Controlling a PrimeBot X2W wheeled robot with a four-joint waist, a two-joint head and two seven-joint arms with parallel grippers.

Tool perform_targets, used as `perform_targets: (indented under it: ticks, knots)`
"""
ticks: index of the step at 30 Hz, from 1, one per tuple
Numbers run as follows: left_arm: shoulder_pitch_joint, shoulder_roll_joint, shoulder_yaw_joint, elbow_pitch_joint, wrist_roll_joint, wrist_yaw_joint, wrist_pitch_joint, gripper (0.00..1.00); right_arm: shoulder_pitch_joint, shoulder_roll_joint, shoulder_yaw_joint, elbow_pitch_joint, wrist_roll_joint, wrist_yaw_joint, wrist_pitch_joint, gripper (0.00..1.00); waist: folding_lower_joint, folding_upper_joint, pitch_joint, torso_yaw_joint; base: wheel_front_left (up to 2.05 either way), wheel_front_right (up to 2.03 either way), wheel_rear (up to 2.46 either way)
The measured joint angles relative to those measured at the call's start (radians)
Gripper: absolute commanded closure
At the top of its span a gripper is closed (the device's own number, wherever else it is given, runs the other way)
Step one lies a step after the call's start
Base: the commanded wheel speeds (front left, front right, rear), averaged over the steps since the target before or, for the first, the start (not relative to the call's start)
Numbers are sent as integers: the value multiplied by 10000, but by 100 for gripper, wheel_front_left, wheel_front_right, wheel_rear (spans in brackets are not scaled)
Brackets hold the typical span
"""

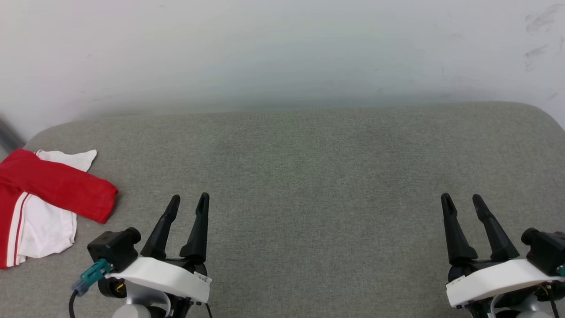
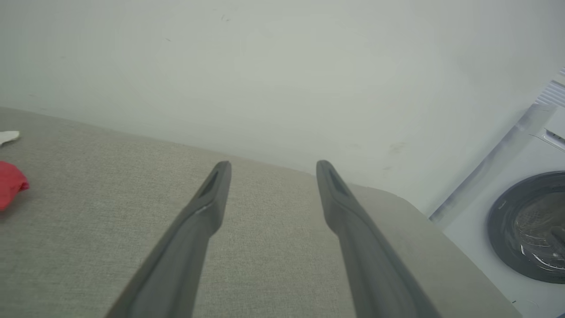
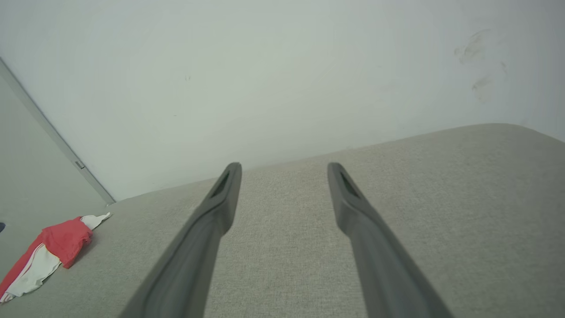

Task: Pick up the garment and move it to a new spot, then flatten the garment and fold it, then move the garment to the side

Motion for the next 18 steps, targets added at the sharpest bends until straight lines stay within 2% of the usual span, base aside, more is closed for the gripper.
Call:
perform_targets:
  ticks: [18]
  knots:
    - [-1, -98, 161, 6, 1845, -2, -430, 0, 252, 0, -150, -426, -1701, 0, -8, 0, 0, 0, 7, 86, 0, 0, 0]
